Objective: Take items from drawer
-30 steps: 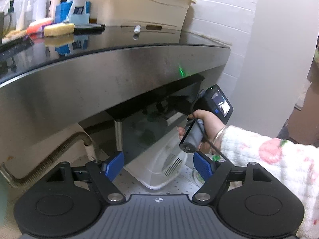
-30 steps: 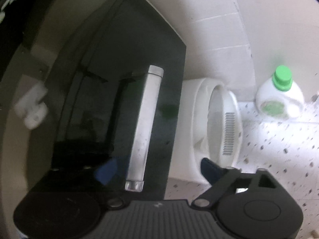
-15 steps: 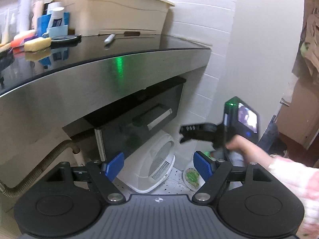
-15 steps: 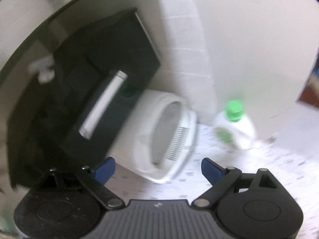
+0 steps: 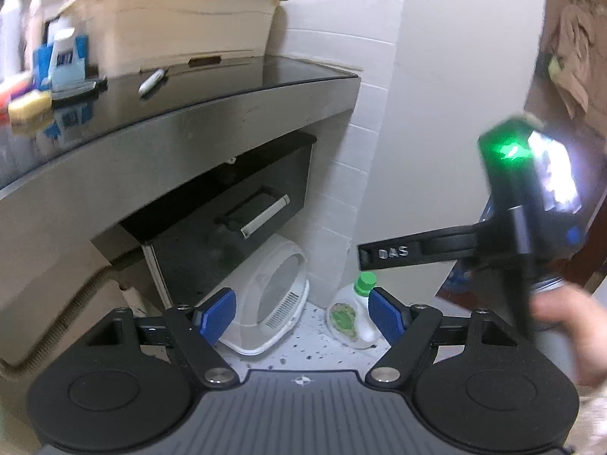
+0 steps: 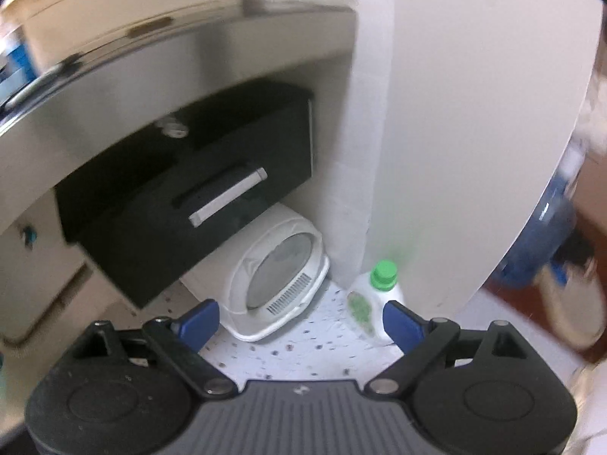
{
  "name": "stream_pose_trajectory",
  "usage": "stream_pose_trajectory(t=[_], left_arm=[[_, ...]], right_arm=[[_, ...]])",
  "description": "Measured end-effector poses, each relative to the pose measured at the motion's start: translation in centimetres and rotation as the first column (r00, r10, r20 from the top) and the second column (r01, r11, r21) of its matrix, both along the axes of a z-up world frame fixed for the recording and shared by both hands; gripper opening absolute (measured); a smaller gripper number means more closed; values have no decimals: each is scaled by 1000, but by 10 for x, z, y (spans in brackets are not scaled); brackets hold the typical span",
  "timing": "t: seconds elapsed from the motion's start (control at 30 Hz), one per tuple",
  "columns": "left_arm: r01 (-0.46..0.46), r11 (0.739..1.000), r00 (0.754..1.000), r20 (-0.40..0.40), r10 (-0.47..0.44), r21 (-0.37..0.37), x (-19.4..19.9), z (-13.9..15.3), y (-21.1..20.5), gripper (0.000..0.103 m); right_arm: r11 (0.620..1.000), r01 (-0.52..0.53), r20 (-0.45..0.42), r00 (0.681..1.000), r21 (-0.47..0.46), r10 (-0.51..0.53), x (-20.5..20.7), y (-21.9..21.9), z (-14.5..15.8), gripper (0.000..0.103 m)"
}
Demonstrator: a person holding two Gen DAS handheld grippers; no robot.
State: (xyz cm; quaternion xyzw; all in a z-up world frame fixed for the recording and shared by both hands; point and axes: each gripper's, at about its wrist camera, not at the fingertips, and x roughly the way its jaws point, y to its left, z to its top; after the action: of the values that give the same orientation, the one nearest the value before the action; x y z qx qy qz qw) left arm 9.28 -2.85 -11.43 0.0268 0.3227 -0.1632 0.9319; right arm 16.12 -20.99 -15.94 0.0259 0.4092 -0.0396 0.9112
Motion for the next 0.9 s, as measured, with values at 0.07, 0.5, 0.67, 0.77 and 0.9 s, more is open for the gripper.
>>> stream_pose_trajectory(t=[0.07, 0.5, 0.67, 0.77, 0.9], left_arm=[[-8, 1000, 1000, 28, 7, 26, -8, 9, -4, 86], [7, 989, 1000, 16, -9, 149, -46, 61, -16, 93], [-105, 987, 991, 97, 94, 123, -64, 77, -10, 93], [-155, 982, 982, 129, 141, 108, -73, 93, -4, 93], [-195, 978, 973, 139, 183, 78, -84, 114, 4, 93]], right_arm=[[998, -6, 19, 1000, -64, 7, -14, 4, 15, 93], [996, -14, 100, 995, 86, 5, -99, -21, 91, 93], [995, -12, 181, 983, 100, -6, -133, -23, 121, 93], [999, -5, 221, 975, 54, -7, -150, -17, 137, 93], [1000, -11, 257, 966, -7, 13, -170, -6, 156, 93]])
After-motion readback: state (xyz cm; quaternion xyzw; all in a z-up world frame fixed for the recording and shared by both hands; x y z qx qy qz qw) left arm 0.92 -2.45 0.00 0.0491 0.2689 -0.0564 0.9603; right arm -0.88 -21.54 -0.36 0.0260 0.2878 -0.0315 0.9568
